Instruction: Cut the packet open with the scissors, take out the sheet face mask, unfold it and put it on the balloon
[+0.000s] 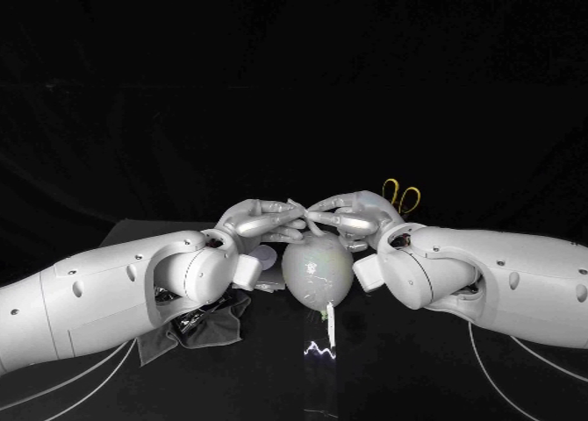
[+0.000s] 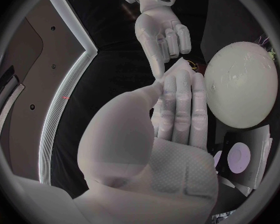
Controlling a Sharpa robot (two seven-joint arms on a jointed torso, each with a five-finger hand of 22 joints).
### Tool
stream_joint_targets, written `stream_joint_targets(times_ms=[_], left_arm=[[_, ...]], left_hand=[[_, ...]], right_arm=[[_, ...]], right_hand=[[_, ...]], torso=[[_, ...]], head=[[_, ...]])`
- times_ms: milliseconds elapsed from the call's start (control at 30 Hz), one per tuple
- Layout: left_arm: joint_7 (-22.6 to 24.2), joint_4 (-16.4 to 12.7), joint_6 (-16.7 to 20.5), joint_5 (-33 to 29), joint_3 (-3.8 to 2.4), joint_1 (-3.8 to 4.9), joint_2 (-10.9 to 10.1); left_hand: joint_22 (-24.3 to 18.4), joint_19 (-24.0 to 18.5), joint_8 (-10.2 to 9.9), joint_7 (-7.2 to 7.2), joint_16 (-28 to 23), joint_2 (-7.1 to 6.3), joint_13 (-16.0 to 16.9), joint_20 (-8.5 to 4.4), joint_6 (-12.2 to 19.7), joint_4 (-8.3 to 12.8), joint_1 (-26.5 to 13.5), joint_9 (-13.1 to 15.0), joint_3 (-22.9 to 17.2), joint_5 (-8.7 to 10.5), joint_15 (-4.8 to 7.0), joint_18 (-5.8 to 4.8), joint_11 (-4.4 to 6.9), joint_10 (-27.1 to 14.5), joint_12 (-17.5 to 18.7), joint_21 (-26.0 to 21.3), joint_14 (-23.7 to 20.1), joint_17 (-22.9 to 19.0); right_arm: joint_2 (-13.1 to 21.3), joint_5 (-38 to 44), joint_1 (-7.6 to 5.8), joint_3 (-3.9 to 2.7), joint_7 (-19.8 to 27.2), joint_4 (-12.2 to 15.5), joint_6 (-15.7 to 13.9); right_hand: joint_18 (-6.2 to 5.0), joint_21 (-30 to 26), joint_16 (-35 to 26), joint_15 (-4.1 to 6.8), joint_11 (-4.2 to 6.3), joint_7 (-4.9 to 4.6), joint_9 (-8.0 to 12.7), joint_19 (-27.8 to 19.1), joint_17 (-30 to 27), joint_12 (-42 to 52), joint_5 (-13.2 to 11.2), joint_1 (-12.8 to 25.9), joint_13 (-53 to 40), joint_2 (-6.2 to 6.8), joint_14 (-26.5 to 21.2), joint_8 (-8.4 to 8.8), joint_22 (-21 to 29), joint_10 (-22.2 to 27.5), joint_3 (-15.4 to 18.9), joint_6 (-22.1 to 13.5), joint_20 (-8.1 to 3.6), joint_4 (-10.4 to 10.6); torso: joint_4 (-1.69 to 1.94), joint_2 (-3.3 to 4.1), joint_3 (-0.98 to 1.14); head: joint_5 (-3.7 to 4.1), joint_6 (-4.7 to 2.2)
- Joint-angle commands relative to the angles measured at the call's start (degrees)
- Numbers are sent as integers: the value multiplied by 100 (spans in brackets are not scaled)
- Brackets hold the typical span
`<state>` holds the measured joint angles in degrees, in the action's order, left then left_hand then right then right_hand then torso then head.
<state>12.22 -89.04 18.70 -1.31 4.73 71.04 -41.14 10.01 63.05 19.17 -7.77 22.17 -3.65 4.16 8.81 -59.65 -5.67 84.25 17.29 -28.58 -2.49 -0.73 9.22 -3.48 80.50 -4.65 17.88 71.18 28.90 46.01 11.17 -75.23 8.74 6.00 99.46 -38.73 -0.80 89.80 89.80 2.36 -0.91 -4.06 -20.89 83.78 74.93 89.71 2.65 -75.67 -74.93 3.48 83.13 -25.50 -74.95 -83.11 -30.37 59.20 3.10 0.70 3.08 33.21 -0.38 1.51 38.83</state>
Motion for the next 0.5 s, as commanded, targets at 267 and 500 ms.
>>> stream_joint_targets(times_ms=[267, 500], left_arm=[[84, -13, -57, 12, -13, 13, -13], [74, -17, -72, 38, -13, 13, -14]], left_hand=[[31, -43, 54, 47, 6, 37, 13, 11, 23, 16, -105, 364, -45, -27, 0, 86, 12, 66, -3, 68, 61, 41], [44, -45, 72, 55, 16, 44, 16, 10, 27, 29, -128, 393, -48, -27, 6, 90, 20, 81, -9, 89, 70, 60]], right_arm=[[24, 124, 6, -1, 103, -29, -129], [27, 191, 6, -1, 98, -31, -105]], right_hand=[[80, 20, 20, 108, 106, 4, -370, 622, 1507, 29, 14, -7, -1507, -45, 687, -39, -1505, -689, -45, 13, -21, -15], [80, 20, 20, 109, 106, 4, -377, 622, 1507, 29, 14, -3, -1507, -42, 687, -46, -1505, -689, -51, 10, -21, -22]], torso=[[-2, 0, -2], [-1, 0, -1]], head=[[7, 5], [7, 2]])
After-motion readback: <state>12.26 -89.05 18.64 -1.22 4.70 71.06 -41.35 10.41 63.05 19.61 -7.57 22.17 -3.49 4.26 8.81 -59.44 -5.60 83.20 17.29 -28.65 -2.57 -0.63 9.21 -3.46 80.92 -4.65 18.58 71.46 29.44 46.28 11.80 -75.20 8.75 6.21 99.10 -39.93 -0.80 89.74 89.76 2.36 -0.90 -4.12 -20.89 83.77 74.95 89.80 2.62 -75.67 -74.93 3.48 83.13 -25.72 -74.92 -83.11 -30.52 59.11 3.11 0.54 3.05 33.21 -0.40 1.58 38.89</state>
